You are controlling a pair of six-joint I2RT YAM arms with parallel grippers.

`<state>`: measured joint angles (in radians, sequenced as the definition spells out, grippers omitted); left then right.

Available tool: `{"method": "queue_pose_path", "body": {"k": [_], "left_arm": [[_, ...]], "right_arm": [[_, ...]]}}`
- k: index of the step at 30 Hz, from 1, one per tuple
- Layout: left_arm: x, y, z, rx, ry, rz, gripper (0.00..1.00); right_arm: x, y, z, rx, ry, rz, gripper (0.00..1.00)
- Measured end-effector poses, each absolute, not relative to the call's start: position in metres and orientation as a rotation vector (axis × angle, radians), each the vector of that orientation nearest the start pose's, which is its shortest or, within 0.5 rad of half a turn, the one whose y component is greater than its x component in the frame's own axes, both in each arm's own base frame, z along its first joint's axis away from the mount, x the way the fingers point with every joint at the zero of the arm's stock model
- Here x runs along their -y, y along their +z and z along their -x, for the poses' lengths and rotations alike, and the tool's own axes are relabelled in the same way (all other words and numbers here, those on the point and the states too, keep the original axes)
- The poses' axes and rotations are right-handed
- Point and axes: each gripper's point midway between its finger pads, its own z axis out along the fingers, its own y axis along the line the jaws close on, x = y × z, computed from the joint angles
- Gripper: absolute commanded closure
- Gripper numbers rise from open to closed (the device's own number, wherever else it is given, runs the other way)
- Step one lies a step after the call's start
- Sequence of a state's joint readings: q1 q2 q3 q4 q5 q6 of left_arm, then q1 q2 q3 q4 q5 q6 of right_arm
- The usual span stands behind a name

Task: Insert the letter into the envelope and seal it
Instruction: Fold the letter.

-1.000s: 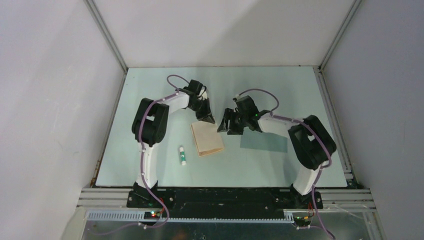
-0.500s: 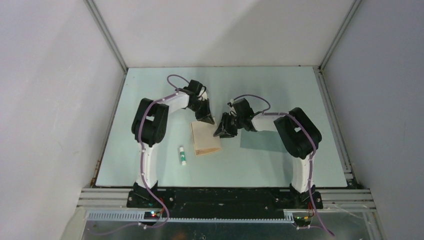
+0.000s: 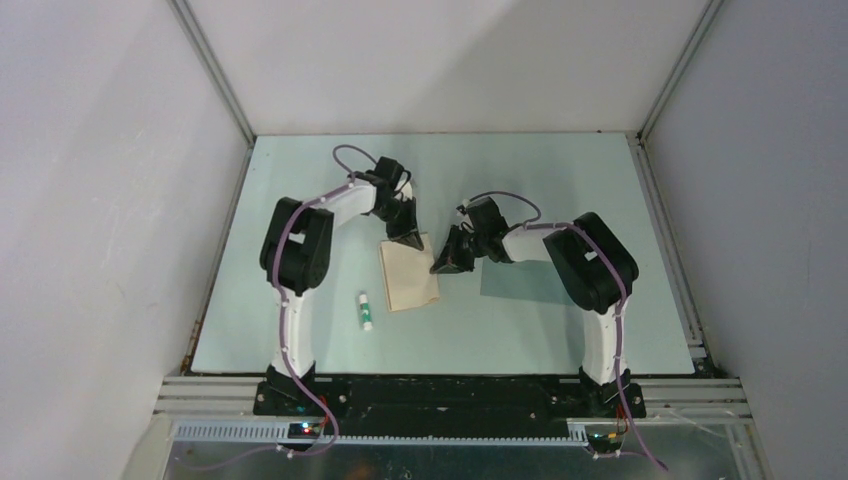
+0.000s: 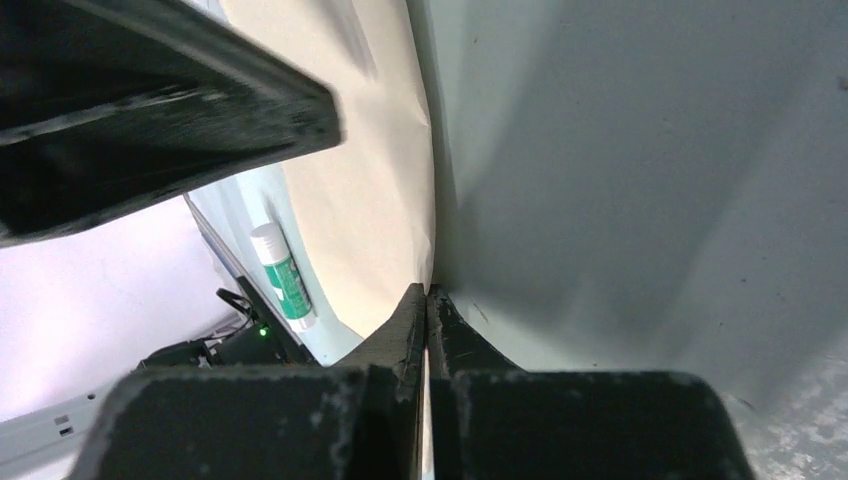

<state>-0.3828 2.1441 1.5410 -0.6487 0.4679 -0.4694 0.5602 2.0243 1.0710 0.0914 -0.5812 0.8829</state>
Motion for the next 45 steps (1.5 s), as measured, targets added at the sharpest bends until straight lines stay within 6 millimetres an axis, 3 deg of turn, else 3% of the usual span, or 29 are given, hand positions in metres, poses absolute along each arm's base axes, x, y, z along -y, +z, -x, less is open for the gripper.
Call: {"method": "queue_pose_path", "body": {"k": [4, 11, 14, 15, 16, 17, 18, 19, 21, 28, 33, 41, 45], "left_arm": [[0.246, 0.051, -0.366, -2.899, -0.803, -0.014, 0.99], [0.241, 0.130, -0.369, -2.710, -0.827, -0.069, 0.92], [0.234, 0.147, -0.359, -2.660, -0.838, -0.070, 0.68], [0.230, 0.148, -0.352, -2.657, -0.838, -0.070, 0.53], [0.226, 0.147, -0.346, -2.660, -0.840, -0.065, 0.45], [0.223, 0.145, -0.339, -2.667, -0.840, -0.063, 0.30], [0.219, 0.142, -0.333, -2.676, -0.843, -0.055, 0.23], [0.217, 0.139, -0.326, -2.685, -0.853, -0.050, 0.10], [0.214, 0.134, -0.313, -2.701, -0.873, -0.037, 0.02], [0.225, 0.149, -0.282, -2.595, -1.090, -0.102, 0.00], [0.241, 0.162, -0.271, -2.464, -1.305, -0.119, 0.00], [0.253, 0.216, -0.265, -2.194, -1.477, -0.228, 0.02], [0.254, 0.229, -0.265, -2.135, -1.515, -0.264, 0.06]], "right_arm": [[-0.337, 0.016, -0.307, -2.707, 1.264, -0.140, 1.00], [-0.337, 0.030, -0.311, -2.665, 1.262, -0.130, 1.00], [-0.333, 0.039, -0.307, -2.641, 1.256, -0.127, 1.00], [-0.330, 0.041, -0.304, -2.634, 1.257, -0.127, 1.00], [-0.326, 0.045, -0.299, -2.621, 1.264, -0.124, 1.00], [-0.322, 0.049, -0.295, -2.608, 1.272, -0.123, 1.00], [-0.317, 0.053, -0.291, -2.591, 1.282, -0.121, 1.00], [-0.313, 0.058, -0.288, -2.574, 1.290, -0.120, 1.00], [-0.304, 0.070, -0.286, -2.530, 1.308, -0.121, 1.00], [-0.278, 0.130, -0.275, -2.316, 1.376, -0.055, 1.00], [-0.276, 0.174, -0.269, -2.166, 1.433, 0.036, 1.00], [-0.276, 0.217, -0.267, -2.017, 1.541, 0.087, 1.00], [-0.275, 0.232, -0.266, -1.962, 1.600, 0.094, 1.00]]}}
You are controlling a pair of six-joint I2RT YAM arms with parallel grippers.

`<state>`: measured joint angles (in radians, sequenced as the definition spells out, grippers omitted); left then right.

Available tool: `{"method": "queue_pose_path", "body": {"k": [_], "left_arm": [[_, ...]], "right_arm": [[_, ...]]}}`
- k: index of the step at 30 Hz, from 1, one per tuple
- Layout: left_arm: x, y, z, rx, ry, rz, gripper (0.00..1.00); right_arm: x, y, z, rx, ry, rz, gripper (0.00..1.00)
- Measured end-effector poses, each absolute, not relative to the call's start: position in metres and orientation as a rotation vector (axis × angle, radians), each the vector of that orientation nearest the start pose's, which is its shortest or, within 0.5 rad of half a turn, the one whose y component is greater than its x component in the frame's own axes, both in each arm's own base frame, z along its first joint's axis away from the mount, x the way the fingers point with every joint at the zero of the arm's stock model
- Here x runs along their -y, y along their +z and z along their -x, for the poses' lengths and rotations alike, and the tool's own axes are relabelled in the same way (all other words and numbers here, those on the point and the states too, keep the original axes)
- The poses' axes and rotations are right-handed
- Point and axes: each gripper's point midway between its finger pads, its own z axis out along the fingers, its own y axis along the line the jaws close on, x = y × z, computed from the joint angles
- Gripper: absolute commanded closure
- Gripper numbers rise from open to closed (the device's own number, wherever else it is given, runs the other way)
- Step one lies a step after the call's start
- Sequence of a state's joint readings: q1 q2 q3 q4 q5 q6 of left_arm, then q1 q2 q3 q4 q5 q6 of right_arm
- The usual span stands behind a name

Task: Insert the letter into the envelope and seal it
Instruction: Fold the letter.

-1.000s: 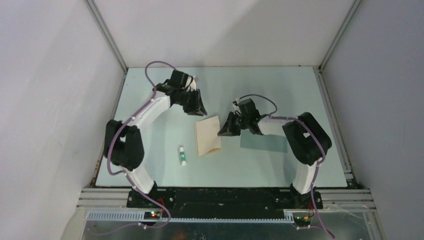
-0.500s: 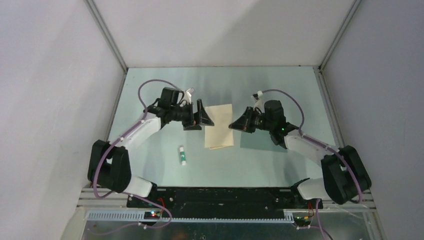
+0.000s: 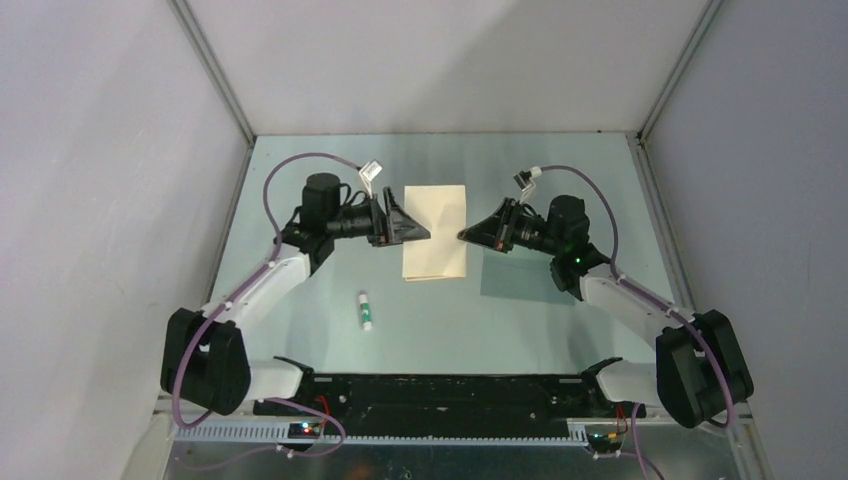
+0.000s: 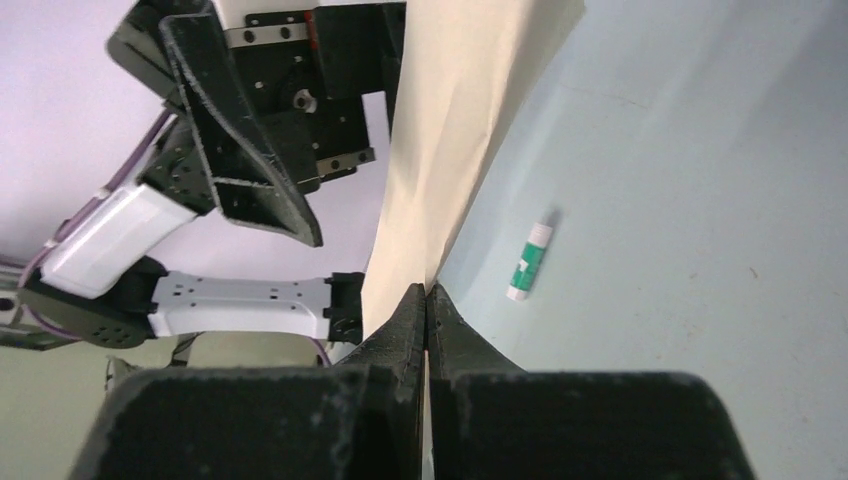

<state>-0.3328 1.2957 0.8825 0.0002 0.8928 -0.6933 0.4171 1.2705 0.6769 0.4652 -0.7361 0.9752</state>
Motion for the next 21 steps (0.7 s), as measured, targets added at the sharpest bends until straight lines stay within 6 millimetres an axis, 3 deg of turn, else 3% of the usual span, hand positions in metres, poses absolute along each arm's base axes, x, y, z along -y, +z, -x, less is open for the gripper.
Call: {"method": "queue_pose_path", "body": {"k": [8, 12, 21], "left_arm": [[0.254, 0.242, -0.263, -2.086, -1.581, -0.297, 0.16], [0.252, 0.241, -0.262, -2.087, -1.587, -0.299, 0.02], [0.235, 0.239, -0.273, -2.097, -1.568, -0.231, 0.00]], "right_arm": [[-0.269, 0.248, -0.262, -1.877, 1.696, 0.086, 1.00], [-0.268, 0.252, -0.261, -1.857, 1.718, 0.082, 1.00], [-0.264, 0.270, -0.256, -1.795, 1.741, 0.113, 1.00]]}}
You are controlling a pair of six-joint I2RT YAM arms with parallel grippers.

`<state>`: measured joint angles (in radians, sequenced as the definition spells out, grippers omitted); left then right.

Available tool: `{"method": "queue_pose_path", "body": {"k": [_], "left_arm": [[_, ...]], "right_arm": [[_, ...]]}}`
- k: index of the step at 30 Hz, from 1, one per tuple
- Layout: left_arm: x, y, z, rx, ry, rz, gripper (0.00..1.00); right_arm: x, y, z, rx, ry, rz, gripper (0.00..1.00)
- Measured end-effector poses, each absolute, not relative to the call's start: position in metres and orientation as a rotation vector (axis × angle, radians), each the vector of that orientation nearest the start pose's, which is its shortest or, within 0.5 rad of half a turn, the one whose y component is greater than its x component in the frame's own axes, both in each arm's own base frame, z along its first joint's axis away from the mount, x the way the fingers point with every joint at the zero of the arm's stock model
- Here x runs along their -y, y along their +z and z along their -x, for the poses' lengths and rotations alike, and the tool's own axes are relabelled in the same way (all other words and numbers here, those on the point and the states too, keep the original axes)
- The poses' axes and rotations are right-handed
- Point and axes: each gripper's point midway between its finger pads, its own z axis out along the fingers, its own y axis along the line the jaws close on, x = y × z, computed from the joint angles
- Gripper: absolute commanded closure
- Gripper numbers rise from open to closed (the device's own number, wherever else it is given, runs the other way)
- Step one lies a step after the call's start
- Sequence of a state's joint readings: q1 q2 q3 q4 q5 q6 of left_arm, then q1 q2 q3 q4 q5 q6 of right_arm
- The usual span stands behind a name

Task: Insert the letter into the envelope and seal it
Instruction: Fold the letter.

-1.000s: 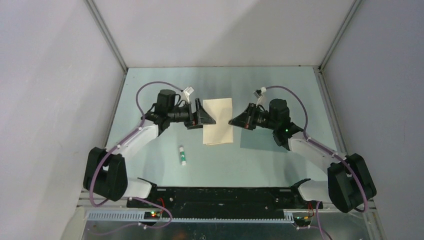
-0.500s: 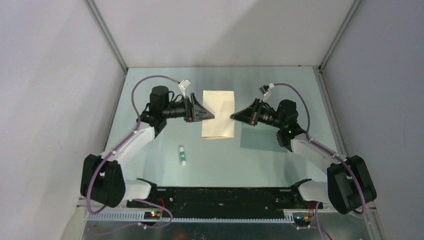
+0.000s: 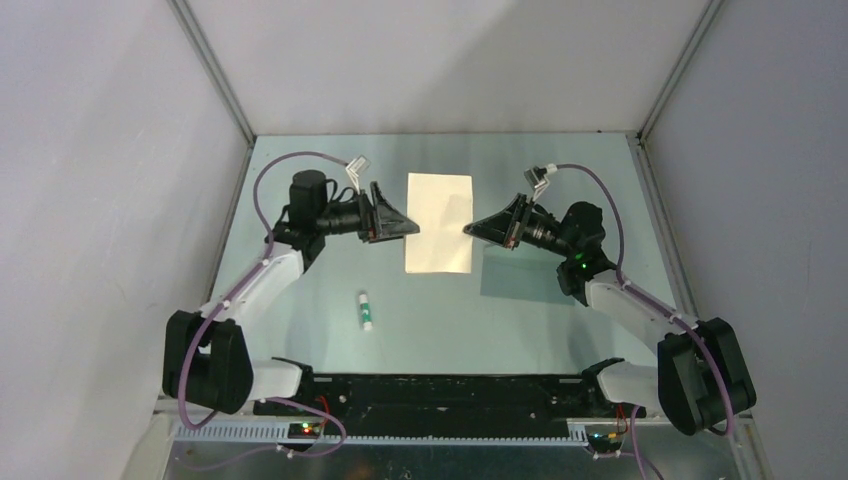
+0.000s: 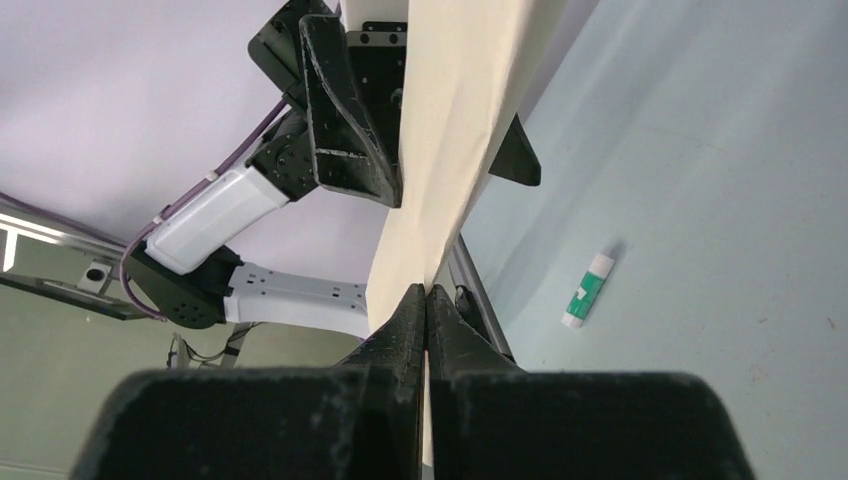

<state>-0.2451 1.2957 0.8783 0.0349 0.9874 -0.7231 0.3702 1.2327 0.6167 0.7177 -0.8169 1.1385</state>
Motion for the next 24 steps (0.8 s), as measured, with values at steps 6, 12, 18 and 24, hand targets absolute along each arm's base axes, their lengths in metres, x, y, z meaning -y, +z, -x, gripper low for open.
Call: {"method": "queue_pose_path", "body": {"k": [6, 12, 18, 24], "left_arm": [[0.236, 0.239, -0.268, -2.100, -1.595, -0.255, 0.07], [0.239, 0.243, -0.263, -2.067, -1.669, -0.241, 0.42], [0.241, 0.257, -0.264, -2.011, -1.730, -0.223, 0.85], [0.242, 0.272, -0.262, -1.964, -1.763, -0.236, 1.00]], "right_arm": [[-0.264, 0.275, -0.256, -1.775, 1.753, 0.113, 1.00], [-0.265, 0.276, -0.255, -1.769, 1.759, 0.115, 1.00], [-0.270, 0.274, -0.253, -1.778, 1.769, 0.123, 1.00], [-0.270, 0.273, -0.254, -1.778, 1.767, 0.118, 0.94]]}}
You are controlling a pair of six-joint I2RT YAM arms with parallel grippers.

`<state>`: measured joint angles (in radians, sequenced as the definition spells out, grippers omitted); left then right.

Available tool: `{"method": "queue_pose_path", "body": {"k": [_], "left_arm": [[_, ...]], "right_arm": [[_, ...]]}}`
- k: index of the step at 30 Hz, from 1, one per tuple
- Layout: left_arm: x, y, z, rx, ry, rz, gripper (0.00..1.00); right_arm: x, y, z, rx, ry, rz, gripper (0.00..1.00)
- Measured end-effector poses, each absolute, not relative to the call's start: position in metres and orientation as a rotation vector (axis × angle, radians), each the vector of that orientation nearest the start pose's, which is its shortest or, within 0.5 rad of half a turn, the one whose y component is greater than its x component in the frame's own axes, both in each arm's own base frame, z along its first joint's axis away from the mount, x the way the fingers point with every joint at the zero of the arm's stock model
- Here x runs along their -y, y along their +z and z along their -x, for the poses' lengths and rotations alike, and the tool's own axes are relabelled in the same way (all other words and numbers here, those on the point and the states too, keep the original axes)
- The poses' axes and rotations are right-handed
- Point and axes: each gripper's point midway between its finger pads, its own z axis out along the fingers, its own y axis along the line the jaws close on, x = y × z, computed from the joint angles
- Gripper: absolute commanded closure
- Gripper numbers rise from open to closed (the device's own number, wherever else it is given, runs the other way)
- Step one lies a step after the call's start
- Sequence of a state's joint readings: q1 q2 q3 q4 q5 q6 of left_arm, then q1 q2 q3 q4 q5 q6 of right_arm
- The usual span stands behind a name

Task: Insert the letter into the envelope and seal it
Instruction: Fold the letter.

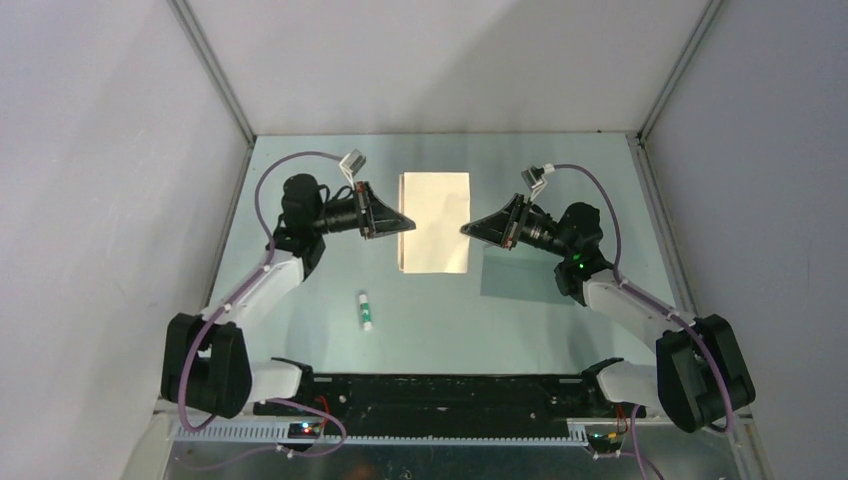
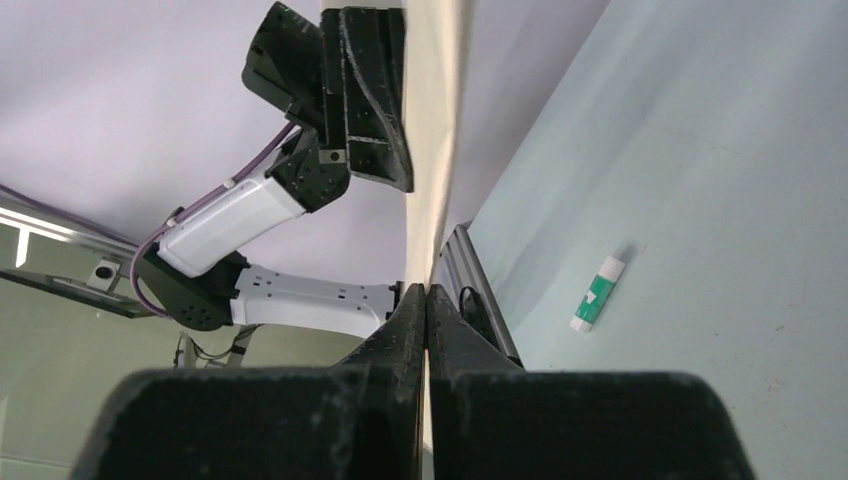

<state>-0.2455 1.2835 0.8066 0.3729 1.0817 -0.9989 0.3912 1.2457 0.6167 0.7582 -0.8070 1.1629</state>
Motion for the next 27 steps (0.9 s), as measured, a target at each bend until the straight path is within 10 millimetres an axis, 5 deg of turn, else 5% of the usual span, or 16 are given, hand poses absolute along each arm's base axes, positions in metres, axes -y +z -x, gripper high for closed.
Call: {"method": "queue_pose_path", "body": {"k": [6, 14, 21, 27], "left_arm": [[0.241, 0.284, -0.256, -1.931, -1.770, -0.254, 1.00], [0.240, 0.277, -0.252, -1.979, -1.764, -0.251, 1.00], [0.239, 0.273, -0.244, -2.013, -1.754, -0.287, 1.00], [0.238, 0.278, -0.238, -1.999, -1.754, -0.328, 1.00]], "right_arm": [[-0.269, 0.268, -0.256, -1.796, 1.756, 0.110, 0.62], [-0.257, 0.255, -0.252, -1.880, 1.621, 0.126, 0.32], [-0.252, 0.266, -0.266, -1.866, 1.600, 0.153, 0.22], [-0.271, 0.256, -0.285, -1.918, 1.675, 0.182, 0.21]]}}
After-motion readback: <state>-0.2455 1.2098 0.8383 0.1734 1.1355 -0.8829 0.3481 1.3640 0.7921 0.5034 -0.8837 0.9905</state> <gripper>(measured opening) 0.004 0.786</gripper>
